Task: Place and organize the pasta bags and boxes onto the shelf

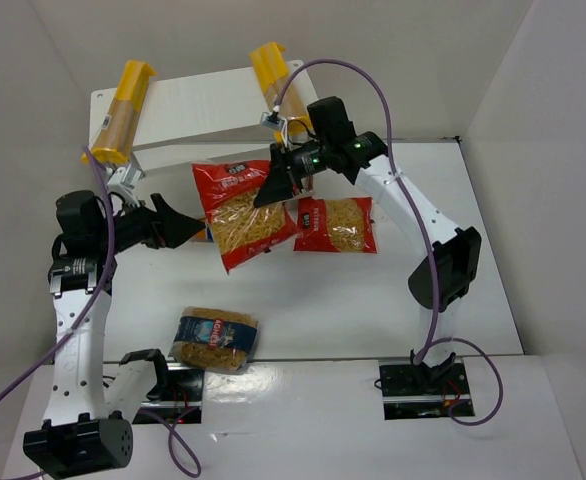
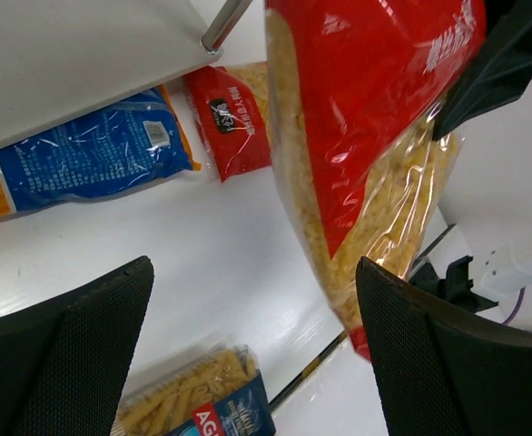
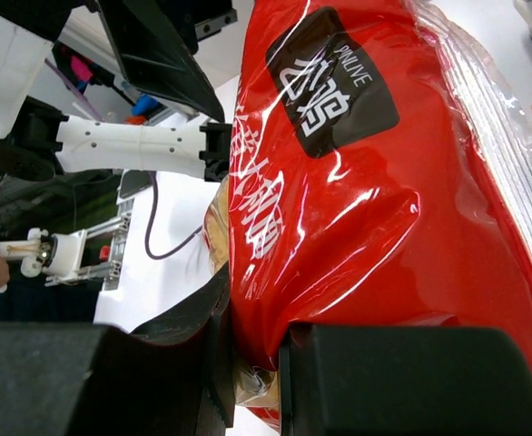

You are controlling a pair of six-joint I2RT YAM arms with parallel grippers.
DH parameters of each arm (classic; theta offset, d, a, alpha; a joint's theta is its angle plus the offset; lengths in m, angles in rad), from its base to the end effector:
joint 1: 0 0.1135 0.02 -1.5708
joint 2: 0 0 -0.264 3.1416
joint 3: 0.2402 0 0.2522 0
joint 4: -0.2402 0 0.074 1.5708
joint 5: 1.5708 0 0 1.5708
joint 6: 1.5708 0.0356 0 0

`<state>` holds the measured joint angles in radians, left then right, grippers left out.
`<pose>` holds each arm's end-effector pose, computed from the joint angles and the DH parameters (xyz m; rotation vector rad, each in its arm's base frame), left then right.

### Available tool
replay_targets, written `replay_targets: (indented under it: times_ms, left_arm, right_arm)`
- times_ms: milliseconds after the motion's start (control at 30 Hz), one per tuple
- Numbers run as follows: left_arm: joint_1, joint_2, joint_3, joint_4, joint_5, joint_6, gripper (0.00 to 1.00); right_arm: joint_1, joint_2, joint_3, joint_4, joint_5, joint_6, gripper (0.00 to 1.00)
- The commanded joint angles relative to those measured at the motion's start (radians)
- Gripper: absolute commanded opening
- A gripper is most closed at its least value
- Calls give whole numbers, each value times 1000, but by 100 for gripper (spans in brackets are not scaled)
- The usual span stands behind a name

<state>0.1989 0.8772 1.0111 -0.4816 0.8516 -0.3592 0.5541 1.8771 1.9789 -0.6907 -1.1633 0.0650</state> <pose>0.1794 0.0088 0.3755 0.0548 1.8964 -0.9189 0.3319 0.2438 0.4009 -1.1837 1.7967 1.6018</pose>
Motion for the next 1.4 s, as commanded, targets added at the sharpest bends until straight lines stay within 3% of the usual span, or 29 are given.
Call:
replay_targets:
  times_ms: [0,333,867,933,1000,1033,1100,1233,1333,1367]
  left_arm:
    - [-6,-6,-12,118,40,-99,97]
    - [-6,-17,-58,182,130,-194,96]
    - [-6,-35,-121,297,139,-316,96]
    - [-6,-26,-121,308,153,-339,91]
    - [-6,-15,-111,319,165,-339,84]
    - [-6,-6,-111,319,178,-349,72]
    - [-6,6,-86,340,196,-362,60]
    - [-15,48,-51,340,242,-383,3]
    - [-15,66,-10,315,264,-383,0]
    - [-15,78,27,305,264,-383,0]
  right_arm:
    - [43,5,115,123,-101,30,0]
    - [132,122,222,123,-119,41,0]
    - [161,163,304,154,-188,94,0]
    - [173,163,313,154,-199,94,0]
    - [182,172,313,154,-199,94,0]
    - [182,172,313,154,-208,94,0]
    - [182,172,322,154,-208,94,0]
    - [201,182,342,165,-217,105,0]
    - [211,191,342,155,-165,105,1]
    - [211,191,342,143,-138,105,23]
